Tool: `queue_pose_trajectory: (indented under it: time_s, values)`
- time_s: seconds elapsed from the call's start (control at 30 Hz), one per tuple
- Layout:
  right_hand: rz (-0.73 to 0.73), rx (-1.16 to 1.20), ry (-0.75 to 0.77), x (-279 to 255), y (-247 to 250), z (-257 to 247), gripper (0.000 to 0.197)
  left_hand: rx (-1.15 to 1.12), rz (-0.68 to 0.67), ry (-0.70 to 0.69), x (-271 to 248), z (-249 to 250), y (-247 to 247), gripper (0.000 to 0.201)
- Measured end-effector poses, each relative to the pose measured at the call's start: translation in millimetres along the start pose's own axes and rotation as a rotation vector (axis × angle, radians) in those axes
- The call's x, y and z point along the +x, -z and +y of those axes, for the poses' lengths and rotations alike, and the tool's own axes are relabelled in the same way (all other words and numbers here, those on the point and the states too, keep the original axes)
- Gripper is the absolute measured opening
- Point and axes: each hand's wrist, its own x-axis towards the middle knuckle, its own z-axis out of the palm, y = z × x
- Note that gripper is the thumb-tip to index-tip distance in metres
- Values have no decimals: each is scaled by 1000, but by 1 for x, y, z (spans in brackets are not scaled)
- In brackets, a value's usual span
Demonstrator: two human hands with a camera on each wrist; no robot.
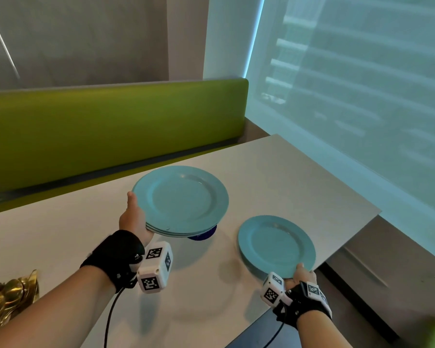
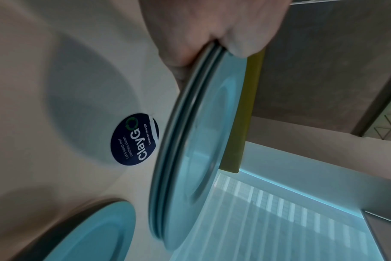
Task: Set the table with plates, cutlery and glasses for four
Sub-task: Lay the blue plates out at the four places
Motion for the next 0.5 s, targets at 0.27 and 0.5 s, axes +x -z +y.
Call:
queue_pose_trajectory:
  time_s: [0.27, 0.5]
  values:
    - [-36, -94, -75, 8, 7, -2, 47, -7, -7, 2, 5, -8, -7, 54]
    - [-23, -526, 40, 6, 23, 4, 38, 9, -9, 13, 6, -12, -6, 55]
